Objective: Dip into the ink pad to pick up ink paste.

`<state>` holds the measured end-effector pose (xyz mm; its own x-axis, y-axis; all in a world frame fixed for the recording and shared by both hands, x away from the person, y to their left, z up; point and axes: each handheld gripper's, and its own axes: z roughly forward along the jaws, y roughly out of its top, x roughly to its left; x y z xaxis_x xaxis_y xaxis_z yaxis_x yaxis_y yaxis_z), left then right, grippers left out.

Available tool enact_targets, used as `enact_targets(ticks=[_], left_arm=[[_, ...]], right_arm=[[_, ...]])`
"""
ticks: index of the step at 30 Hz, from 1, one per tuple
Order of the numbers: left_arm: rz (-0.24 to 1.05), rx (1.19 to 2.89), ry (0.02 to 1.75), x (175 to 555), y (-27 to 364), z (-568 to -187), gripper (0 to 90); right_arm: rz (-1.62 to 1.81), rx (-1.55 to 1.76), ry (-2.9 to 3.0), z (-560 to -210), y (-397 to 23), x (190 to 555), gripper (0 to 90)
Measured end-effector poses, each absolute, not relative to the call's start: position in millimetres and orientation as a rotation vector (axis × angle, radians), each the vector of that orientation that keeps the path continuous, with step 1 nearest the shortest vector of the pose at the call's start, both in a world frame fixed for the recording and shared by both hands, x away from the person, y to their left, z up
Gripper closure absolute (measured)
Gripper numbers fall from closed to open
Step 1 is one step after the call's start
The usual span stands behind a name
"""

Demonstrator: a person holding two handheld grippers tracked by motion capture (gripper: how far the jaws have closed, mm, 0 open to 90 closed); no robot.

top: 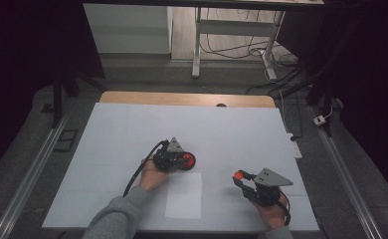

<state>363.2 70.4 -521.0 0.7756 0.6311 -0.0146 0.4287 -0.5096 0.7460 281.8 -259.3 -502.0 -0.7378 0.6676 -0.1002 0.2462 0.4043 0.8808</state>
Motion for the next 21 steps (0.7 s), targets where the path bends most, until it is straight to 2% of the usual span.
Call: enact_targets(ticks=[21], left_arm=[[0.329,2.153,0.797,361.6,72.1,-524.1,73.1]], right_arm=[[1.291,0.783,2.217,-501.7,-260.9,280.8,64.3]])
